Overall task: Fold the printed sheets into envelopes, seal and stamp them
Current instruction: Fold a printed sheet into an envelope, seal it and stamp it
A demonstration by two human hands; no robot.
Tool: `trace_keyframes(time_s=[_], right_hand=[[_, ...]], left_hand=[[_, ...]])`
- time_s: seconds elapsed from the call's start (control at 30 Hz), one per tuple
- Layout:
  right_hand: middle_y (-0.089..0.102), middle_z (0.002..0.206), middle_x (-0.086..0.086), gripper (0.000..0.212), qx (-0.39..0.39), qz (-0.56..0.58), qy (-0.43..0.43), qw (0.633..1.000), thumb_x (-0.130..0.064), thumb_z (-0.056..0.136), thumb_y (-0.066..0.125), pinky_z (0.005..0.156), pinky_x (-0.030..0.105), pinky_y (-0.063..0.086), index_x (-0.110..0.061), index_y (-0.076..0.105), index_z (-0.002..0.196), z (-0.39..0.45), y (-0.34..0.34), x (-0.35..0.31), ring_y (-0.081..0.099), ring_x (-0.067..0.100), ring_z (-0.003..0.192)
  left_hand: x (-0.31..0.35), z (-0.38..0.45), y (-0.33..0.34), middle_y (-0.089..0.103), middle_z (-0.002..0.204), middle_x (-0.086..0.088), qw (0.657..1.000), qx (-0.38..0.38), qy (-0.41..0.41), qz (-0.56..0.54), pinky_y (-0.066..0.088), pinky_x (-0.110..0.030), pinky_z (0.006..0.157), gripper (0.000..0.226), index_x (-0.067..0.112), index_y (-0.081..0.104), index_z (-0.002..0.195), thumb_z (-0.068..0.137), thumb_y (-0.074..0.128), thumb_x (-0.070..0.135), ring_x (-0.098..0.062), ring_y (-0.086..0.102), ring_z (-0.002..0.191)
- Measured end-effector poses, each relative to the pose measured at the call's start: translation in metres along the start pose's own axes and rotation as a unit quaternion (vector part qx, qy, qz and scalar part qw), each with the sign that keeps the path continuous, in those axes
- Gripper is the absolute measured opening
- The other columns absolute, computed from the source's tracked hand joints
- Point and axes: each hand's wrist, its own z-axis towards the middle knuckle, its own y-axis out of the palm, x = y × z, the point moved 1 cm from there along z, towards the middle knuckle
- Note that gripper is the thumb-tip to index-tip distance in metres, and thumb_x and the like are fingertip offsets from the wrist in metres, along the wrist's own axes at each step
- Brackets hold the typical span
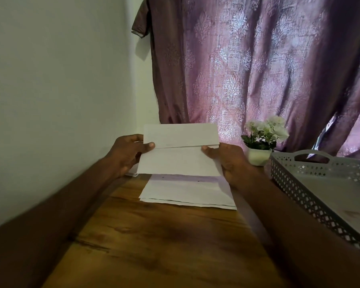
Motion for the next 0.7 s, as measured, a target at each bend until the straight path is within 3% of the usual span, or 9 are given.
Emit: trace_keyframes(time_s=[0.1, 0.2, 0.37, 0.53, 0.7], right_hand=[[0.074, 0.118, 0.018, 0.048, -0.035, -0.016, 0.041, 0.998, 0.000, 0.078, 0.083, 0.100, 0.053, 0.055, -0.001, 0.070, 0.125, -0.001, 0.001, -0.001, 0.071, 0.039, 0.108], [0.075, 0.119, 0.016, 0.051, -0.055, 0.000, 0.047, 0.997, -0.004, 0.079, 0.083, 0.100, 0.053, 0.055, -0.005, 0.069, 0.128, -0.004, 0.005, -0.006, 0.071, 0.038, 0.109], [0.073, 0.118, 0.019, 0.041, 0.011, -0.004, 0.033, 0.999, -0.004, 0.084, 0.080, 0.096, 0.057, 0.056, 0.000, 0.069, 0.124, -0.004, 0.002, -0.008, 0.071, 0.038, 0.108], [0.073, 0.117, 0.019, 0.036, 0.027, -0.011, 0.022, 0.999, 0.007, 0.088, 0.072, 0.076, 0.040, 0.061, -0.001, 0.069, 0.123, -0.003, 0.000, -0.008, 0.072, 0.030, 0.097], [0.074, 0.113, 0.014, 0.034, 0.028, 0.003, 0.035, 0.999, 0.010, 0.089, 0.067, 0.089, 0.050, 0.061, -0.005, 0.071, 0.120, -0.003, 0.001, -0.009, 0.070, 0.033, 0.106]], left_hand=[[0.000, 0.002, -0.004, 0.081, 0.087, 0.000, 0.999, 0.020, 0.021, 0.023, 0.062, -0.025, 0.059, 0.019, 0.008, 0.074, 0.098, 0.083, 0.081, -0.002, -0.019, 0.079, 0.078], [-0.002, 0.003, -0.005, 0.080, 0.094, -0.003, 0.998, 0.027, 0.030, 0.037, 0.063, -0.026, 0.062, 0.020, 0.009, 0.074, 0.098, 0.083, 0.082, 0.000, -0.020, 0.079, 0.080], [-0.003, 0.006, -0.006, 0.082, 0.089, -0.005, 0.999, 0.023, 0.023, 0.014, 0.065, -0.030, 0.065, 0.019, 0.006, 0.075, 0.098, 0.083, 0.081, -0.005, -0.022, 0.080, 0.079], [-0.005, 0.010, -0.008, 0.082, 0.090, -0.007, 0.999, 0.027, 0.016, -0.013, 0.065, -0.032, 0.069, 0.021, 0.010, 0.076, 0.097, 0.087, 0.074, -0.009, -0.025, 0.080, 0.081], [-0.004, 0.009, -0.007, 0.078, 0.098, -0.009, 0.999, 0.032, 0.020, -0.029, 0.065, -0.031, 0.071, 0.023, 0.009, 0.074, 0.097, 0.092, 0.066, -0.012, -0.022, 0.077, 0.082]])
